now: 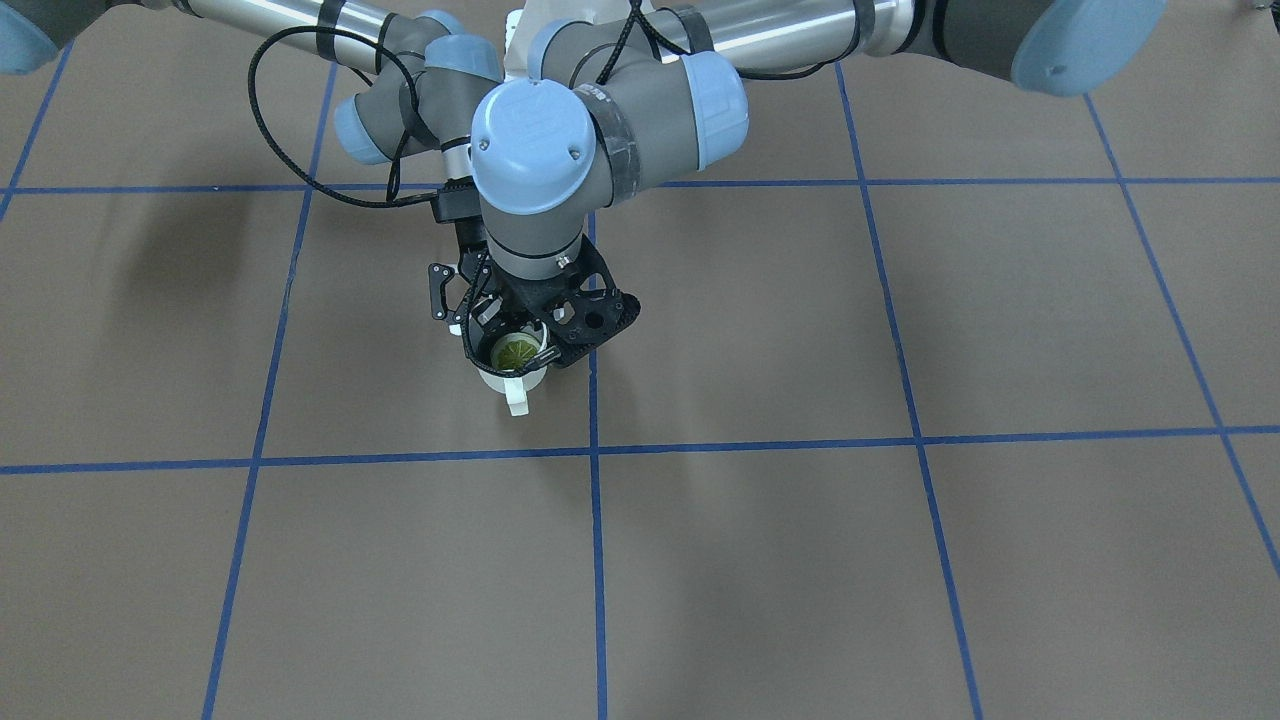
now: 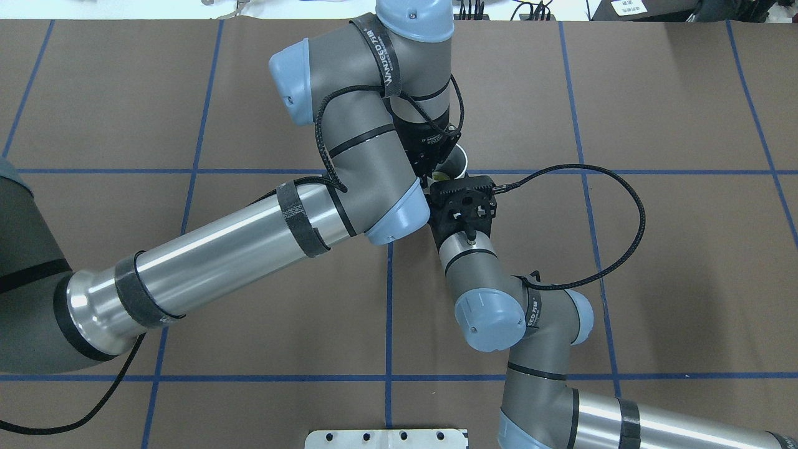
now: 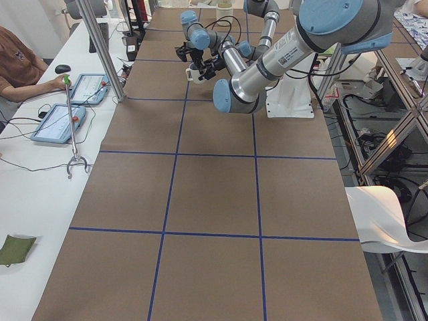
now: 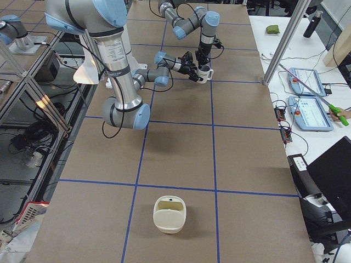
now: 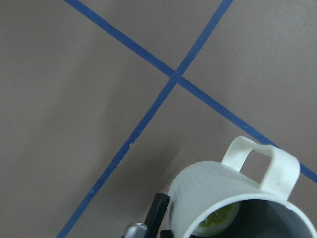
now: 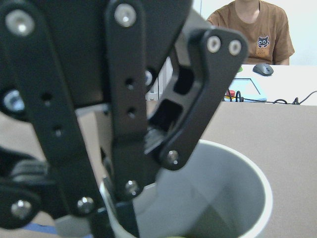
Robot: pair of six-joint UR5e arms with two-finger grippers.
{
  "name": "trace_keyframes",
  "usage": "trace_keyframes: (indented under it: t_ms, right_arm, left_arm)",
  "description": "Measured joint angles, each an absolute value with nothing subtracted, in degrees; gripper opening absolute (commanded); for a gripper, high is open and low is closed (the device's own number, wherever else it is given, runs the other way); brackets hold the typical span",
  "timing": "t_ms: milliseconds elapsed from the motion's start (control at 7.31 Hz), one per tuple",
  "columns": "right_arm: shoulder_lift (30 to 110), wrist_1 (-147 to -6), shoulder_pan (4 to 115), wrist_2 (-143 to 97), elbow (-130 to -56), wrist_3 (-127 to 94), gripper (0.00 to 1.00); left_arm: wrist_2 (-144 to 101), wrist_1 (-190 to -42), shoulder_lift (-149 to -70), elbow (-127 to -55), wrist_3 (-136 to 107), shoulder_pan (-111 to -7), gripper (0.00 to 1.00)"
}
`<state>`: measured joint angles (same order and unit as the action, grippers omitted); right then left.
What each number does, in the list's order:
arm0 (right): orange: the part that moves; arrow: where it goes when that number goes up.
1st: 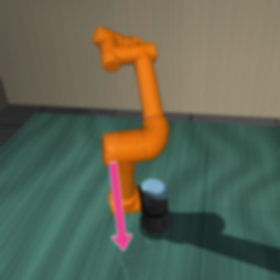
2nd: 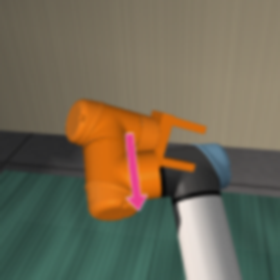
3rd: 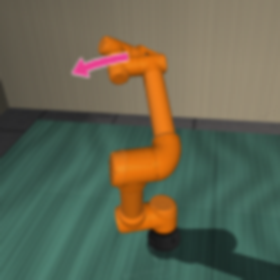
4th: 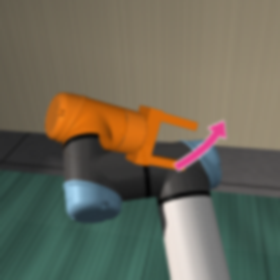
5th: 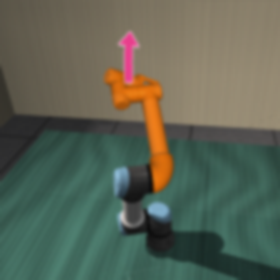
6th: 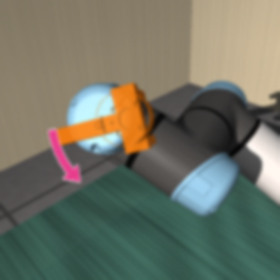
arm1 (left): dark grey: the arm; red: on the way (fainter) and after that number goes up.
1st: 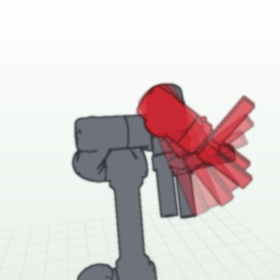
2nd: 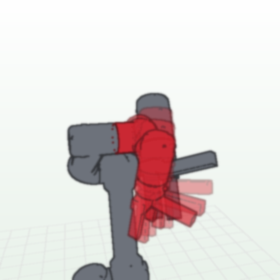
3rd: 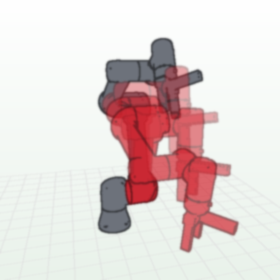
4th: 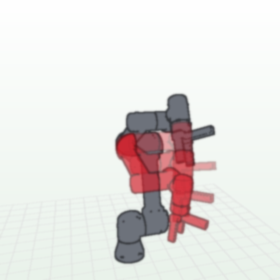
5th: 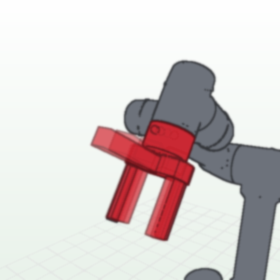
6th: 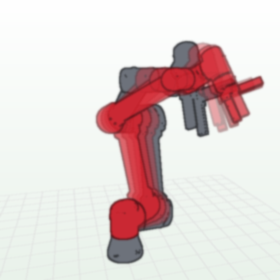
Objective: Left arm hands cup to right arm to dump lemon
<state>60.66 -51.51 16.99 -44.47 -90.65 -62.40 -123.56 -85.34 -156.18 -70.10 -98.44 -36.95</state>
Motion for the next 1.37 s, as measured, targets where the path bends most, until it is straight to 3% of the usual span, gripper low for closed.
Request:
trace_keyframes:
  t_ms: [274,410,547,684,821,1368]
  right_arm:
    - [60.6,-51.5,17.2,-44.5,-90.4,-62.4,0.91]
    - [60.6,-51.5,17.3,-44.5,-90.2,-62.4,0.81]
    - [60.6,-51.5,17.3,-44.5,-90.0,-62.4,0.61]
    - [60.6,-51.4,17.3,-44.5,-89.9,-62.4,0.38]
    - [60.6,-51.4,17.3,-44.5,-89.9,-62.4,0.27]
    - [60.6,-51.3,17.3,-44.6,-89.8,-62.4,0.26]
  left_arm:
    - [-123.6,-85.3,-156.2,-70.4,-98.4,-36.8,0.0]
    - [-123.7,-85.3,-156.2,-70.6,-98.4,-36.8,0.0]
    - [-124.0,-85.3,-156.1,-70.7,-98.4,-36.8,0.0]
    - [-124.1,-85.3,-156.1,-70.7,-98.5,-36.8,0.07]
    - [-124.1,-85.3,-156.1,-70.7,-98.5,-36.7,0.99]
    - [-123.8,-84.9,-156.3,-73.6,-99.0,-37.6,1.0]
